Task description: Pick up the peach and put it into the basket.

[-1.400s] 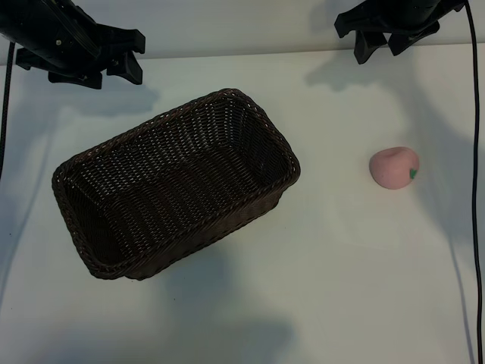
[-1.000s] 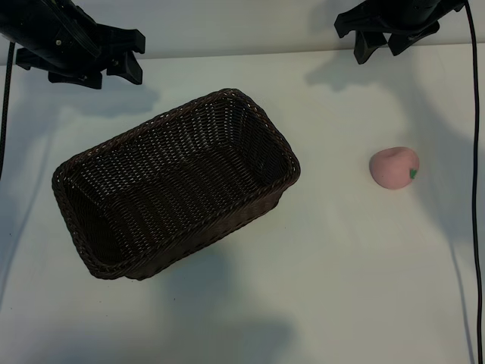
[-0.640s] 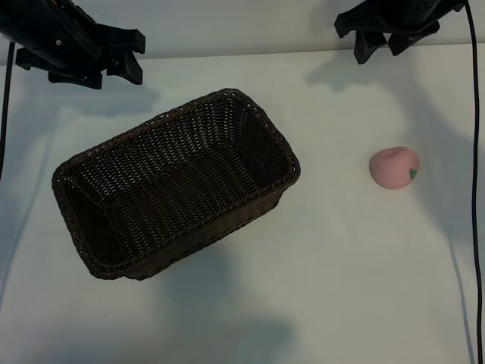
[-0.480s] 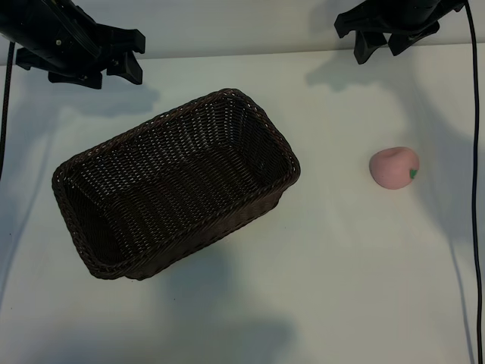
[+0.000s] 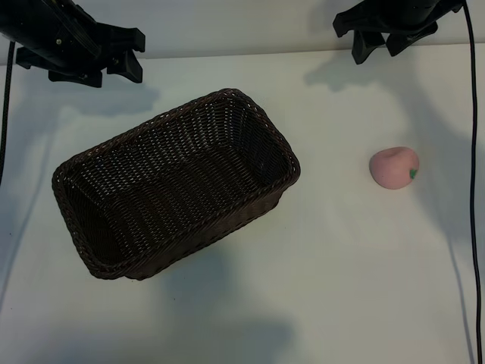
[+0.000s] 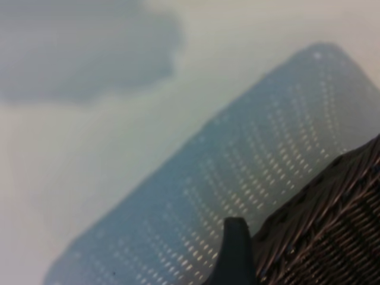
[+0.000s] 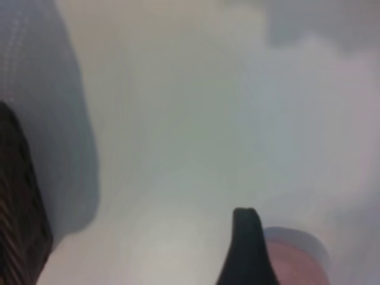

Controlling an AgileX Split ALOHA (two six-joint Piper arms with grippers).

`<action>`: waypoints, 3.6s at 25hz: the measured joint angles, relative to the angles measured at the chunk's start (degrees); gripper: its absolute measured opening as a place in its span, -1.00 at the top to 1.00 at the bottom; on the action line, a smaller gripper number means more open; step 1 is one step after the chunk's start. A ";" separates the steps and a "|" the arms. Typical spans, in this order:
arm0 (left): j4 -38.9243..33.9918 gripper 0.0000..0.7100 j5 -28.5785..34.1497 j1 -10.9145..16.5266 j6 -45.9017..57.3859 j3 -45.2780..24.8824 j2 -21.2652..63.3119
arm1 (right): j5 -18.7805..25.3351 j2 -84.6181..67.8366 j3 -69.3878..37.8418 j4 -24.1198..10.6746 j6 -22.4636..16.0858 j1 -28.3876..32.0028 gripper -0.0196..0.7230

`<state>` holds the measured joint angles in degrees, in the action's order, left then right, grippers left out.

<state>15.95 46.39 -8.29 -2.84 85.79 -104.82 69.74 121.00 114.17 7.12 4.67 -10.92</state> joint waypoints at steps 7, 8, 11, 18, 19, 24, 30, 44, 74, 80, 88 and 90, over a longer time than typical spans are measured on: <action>-0.06 -0.67 5.07 0.00 0.19 -0.11 0.00 | 0.00 0.00 0.00 0.11 0.00 0.00 -0.45; -0.35 -0.67 5.61 0.00 0.42 -0.68 0.45 | 0.00 0.00 0.00 0.11 0.00 0.00 -0.45; -2.24 -0.67 5.48 0.00 2.33 -5.14 3.51 | 0.00 0.00 0.00 0.11 0.00 0.00 -0.45; -7.14 -0.67 1.57 0.00 12.56 -20.17 17.42 | 0.00 0.00 0.00 0.11 0.00 0.00 -0.45; -7.59 -0.67 1.27 0.00 14.26 -22.13 19.58 | 0.00 0.00 0.00 0.11 0.00 0.00 -0.45; -9.63 -0.67 0.64 0.00 18.99 -31.49 27.24 | 0.00 0.00 0.00 0.11 0.00 0.00 -0.45; -13.98 -0.67 -4.58 0.00 26.99 -41.21 30.61 | 0.00 0.00 0.00 0.11 0.00 0.00 -0.45; -13.76 -0.67 -16.02 0.00 33.82 -44.67 23.17 | 0.00 0.00 0.00 0.11 0.00 0.00 -0.45; 6.80 -0.19 -26.18 0.07 18.28 -44.44 8.71 | 0.00 0.00 0.00 0.17 0.00 0.00 -0.45; 6.99 -0.13 -25.56 0.07 17.00 -44.66 10.58 | 0.00 0.00 0.00 0.17 0.00 0.00 -0.45; 10.19 -0.10 -24.40 0.07 10.97 -44.94 13.77 | 0.00 0.00 0.00 0.17 0.00 0.00 -0.45; 13.30 0.03 -24.31 0.16 7.34 -44.94 14.47 | 0.00 0.00 0.00 0.17 0.00 0.00 -0.45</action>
<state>29.25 22.08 -8.13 4.50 40.86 -90.35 69.74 121.00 114.17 7.29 4.67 -10.92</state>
